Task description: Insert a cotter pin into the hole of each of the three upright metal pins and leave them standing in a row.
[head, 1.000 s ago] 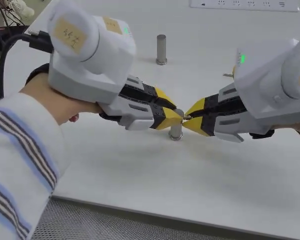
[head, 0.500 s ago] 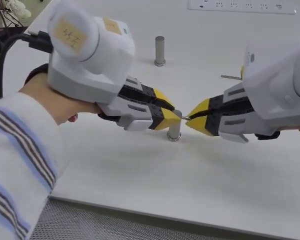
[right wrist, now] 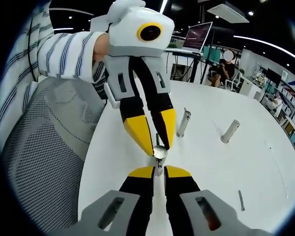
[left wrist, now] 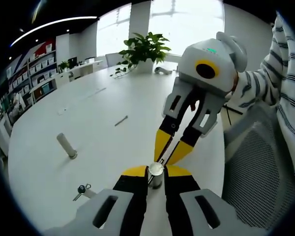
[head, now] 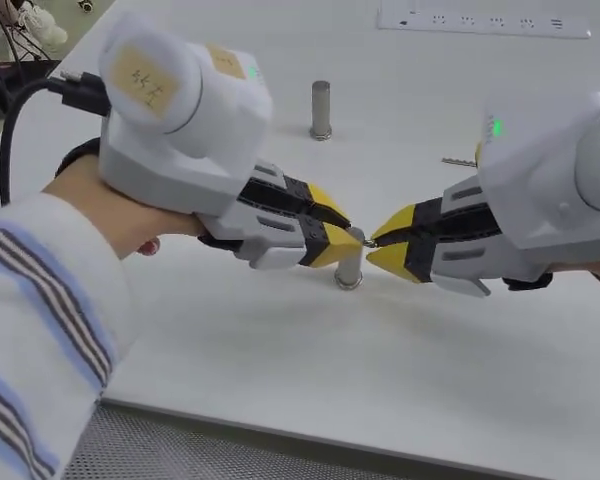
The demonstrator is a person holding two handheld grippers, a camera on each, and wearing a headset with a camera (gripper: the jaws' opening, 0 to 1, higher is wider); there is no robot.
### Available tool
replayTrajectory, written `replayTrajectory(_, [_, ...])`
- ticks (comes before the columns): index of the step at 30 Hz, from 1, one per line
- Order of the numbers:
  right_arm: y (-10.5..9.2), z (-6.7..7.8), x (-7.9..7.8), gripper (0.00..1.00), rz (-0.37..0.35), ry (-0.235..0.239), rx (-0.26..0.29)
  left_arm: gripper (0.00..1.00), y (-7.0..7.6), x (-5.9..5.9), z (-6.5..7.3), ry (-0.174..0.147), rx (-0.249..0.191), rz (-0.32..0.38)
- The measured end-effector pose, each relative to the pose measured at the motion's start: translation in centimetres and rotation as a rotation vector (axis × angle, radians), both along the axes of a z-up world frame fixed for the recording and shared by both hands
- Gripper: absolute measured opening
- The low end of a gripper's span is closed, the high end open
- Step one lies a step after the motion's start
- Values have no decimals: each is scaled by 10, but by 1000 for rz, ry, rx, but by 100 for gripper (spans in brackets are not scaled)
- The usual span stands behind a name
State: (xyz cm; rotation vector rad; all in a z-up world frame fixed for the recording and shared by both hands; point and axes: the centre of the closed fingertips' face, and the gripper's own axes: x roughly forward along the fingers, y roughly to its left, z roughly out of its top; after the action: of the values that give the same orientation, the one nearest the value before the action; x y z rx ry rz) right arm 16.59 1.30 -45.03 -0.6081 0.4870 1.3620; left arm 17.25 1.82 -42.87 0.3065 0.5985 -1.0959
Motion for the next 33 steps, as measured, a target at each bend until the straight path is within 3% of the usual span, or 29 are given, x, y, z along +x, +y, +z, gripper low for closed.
replayTrajectory(2, [1,-1,-1,8,-3,9,8,9,0,0,6,9,-34,12])
replayTrajectory(3, [1,-2,0,9,-6,14,14,12,2,1,9,-2,-44,19])
replayTrajectory(6, [2,-4,1,13,-17,34,36,33,5,-2,15,-38,-57,31])
replayTrajectory(7, [3,-7,2,15,-20,42,47,41,6,-2,19,-67,-75,33])
replayTrajectory(8, [4,-8,2,16,-23,50,56,45,7,-4,20,-62,-87,39])
replayTrajectory(9, [6,-8,2,17,-26,62,71,48,7,-8,24,-26,-139,65])
replayTrajectory(10, [7,-8,2,18,-26,69,84,51,8,-11,25,-6,-162,76])
replayTrajectory(14, [13,-11,0,19,-23,102,123,71,20,-14,27,-13,-201,147])
replayTrajectory(17, [17,-17,-2,20,-16,125,130,83,31,-15,23,9,-223,221])
replayTrajectory(25, [27,-25,-7,23,-1,150,146,93,46,-31,14,33,-215,281])
replayTrajectory(29, [30,-29,-6,23,7,146,141,95,47,-35,17,31,-228,299])
replayTrajectory(31, [31,-30,-3,20,-1,133,144,99,47,-33,20,4,-240,314])
replayTrajectory(33, [32,-30,-2,18,-3,133,150,99,48,-35,21,4,-242,317])
